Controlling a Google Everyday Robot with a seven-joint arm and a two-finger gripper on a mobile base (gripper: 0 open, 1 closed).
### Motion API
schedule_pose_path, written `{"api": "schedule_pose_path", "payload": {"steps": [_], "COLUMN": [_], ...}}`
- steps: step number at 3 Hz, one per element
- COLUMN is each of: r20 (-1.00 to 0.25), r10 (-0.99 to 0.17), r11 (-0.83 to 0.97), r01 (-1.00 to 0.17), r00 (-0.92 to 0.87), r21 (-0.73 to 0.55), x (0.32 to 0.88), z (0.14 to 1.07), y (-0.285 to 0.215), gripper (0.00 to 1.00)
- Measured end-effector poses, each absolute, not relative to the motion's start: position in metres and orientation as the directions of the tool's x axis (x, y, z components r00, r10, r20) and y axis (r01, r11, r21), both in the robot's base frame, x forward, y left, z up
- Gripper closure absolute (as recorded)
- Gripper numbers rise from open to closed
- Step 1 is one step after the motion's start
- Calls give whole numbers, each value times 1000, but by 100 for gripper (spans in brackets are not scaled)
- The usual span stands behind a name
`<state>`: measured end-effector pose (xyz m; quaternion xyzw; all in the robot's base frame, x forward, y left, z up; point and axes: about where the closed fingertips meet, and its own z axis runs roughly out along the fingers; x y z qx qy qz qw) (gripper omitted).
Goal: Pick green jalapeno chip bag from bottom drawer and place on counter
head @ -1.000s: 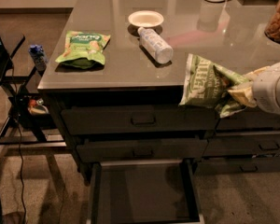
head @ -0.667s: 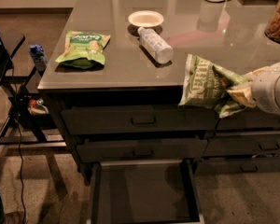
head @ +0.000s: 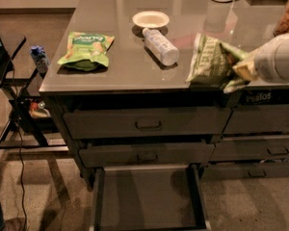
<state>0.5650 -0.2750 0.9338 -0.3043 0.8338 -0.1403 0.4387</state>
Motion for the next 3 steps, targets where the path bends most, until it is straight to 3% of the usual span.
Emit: {"api": "schedule_pose_path", "payload": {"steps": [1, 3], "r20": [-636, -639], "r10": [-612, -613], "r11": [790, 790], "r01": [-345, -344], "r00": [-470, -465], "r21": [-506, -508], "x": [641, 640], "z": [941, 944], "y": [-295, -293], "gripper": [100, 100]}}
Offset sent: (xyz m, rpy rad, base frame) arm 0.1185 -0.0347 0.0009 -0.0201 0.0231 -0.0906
